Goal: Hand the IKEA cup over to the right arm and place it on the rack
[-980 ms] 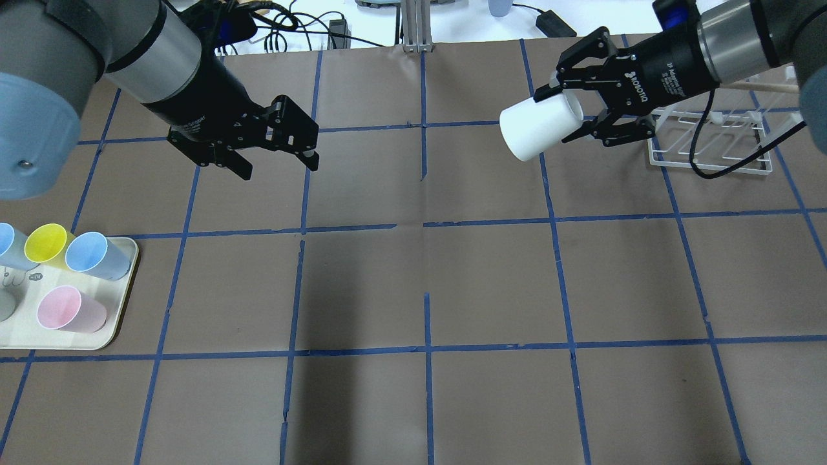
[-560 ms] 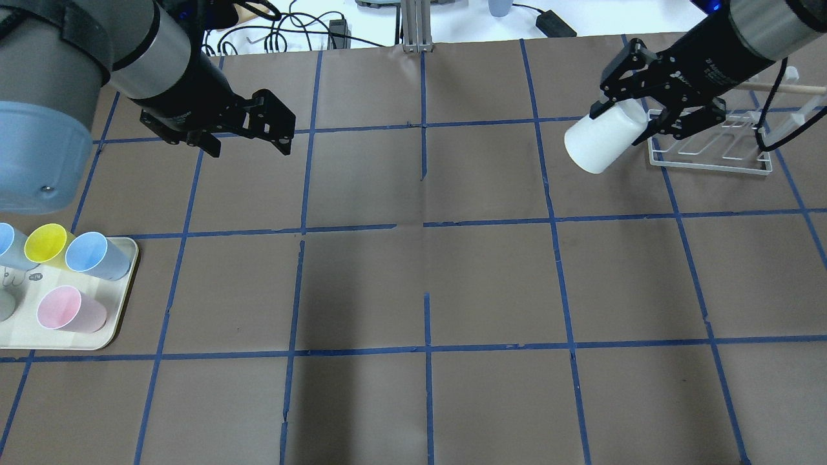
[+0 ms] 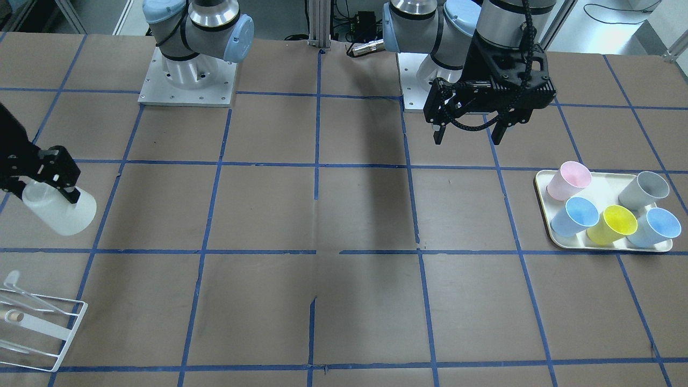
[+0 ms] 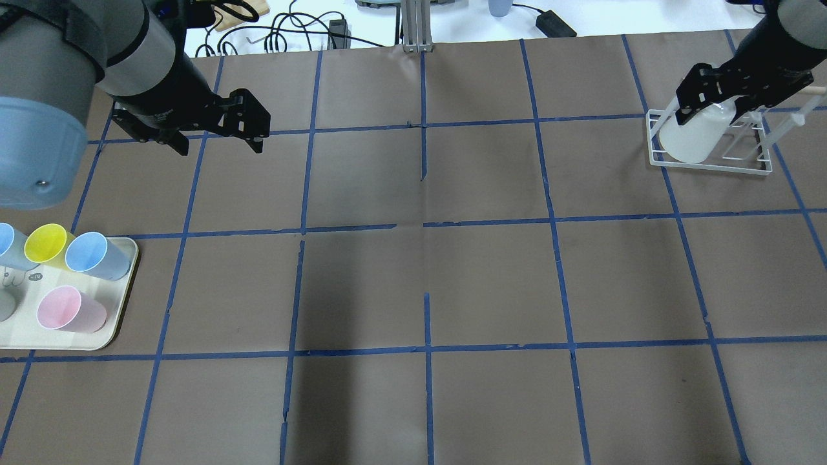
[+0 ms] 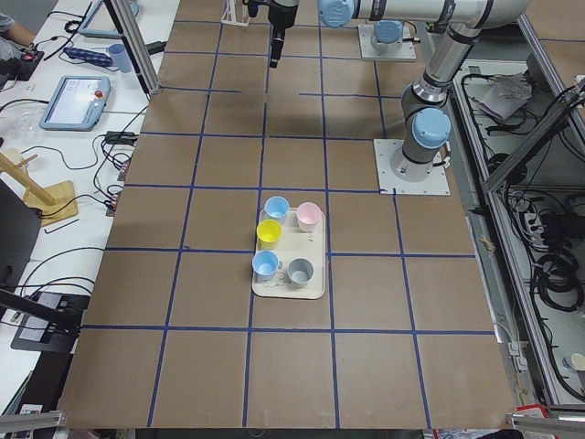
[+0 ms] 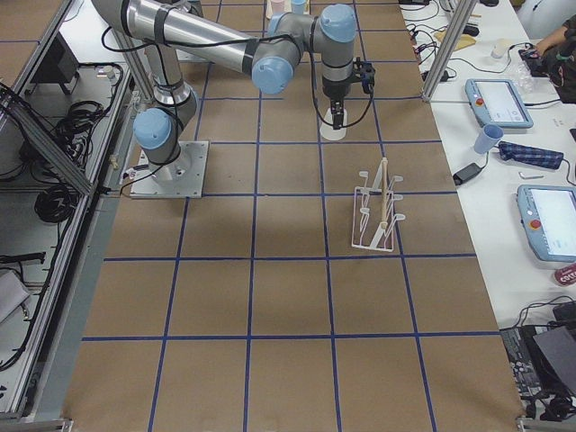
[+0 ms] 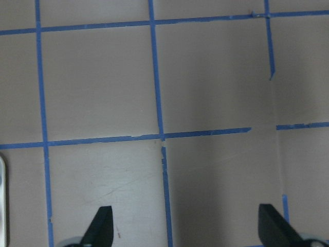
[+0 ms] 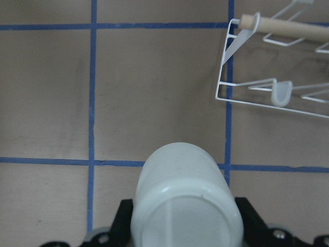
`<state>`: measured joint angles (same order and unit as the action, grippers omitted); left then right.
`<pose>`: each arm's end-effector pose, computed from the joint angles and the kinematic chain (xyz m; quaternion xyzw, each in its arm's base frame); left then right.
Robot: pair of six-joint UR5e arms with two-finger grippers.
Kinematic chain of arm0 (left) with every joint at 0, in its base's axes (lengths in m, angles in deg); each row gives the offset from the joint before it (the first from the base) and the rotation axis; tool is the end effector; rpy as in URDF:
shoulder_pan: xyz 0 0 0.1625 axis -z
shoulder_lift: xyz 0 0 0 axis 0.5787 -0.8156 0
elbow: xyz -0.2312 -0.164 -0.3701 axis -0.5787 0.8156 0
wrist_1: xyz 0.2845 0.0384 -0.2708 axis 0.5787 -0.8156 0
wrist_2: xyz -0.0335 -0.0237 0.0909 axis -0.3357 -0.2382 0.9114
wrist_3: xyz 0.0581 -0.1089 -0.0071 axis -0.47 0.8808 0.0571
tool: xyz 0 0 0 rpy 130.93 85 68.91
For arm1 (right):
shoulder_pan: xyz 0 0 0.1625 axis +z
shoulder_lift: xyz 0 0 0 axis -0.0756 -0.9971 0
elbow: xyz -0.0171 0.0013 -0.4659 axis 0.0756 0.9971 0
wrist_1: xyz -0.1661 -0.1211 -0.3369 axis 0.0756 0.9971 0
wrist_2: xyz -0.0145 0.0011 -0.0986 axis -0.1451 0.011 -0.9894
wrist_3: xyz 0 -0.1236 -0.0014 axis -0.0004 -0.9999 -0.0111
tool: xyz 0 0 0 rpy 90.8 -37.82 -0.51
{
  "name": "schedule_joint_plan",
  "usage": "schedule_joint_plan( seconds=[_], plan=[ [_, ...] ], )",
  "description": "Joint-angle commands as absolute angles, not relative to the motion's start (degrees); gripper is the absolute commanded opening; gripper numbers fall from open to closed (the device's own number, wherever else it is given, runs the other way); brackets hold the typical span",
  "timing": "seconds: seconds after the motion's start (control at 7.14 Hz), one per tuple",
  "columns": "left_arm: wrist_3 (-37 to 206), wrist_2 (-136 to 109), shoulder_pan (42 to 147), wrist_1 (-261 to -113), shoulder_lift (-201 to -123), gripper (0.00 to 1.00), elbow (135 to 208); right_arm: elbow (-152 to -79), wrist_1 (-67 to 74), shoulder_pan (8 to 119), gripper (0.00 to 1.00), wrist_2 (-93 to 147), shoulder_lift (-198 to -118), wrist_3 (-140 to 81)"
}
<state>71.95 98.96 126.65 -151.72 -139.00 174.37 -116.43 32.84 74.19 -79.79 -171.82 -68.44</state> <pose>-0.1415 -0.4577 0.5206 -0.0092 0.9967 -0.0805 0.0061 -0.0451 -0.5465 0.4529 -0.0215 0.9968 -0.0720 0.0267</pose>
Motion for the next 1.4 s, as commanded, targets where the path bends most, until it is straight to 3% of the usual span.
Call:
schedule_joint_plan(
  seconds=[0.0, 1.26],
  plan=[
    [75.2, 98.7, 126.6, -159.8, -141.3, 1.0, 168.5, -116.4, 39.7, 72.6, 0.38, -80.3, -167.7, -73.1],
    [74.1, 98.3, 126.9, -159.4, -140.4, 1.0, 171.4, -113.4, 44.9, 70.3, 0.38, -82.5, -161.0, -77.1]
  ],
)
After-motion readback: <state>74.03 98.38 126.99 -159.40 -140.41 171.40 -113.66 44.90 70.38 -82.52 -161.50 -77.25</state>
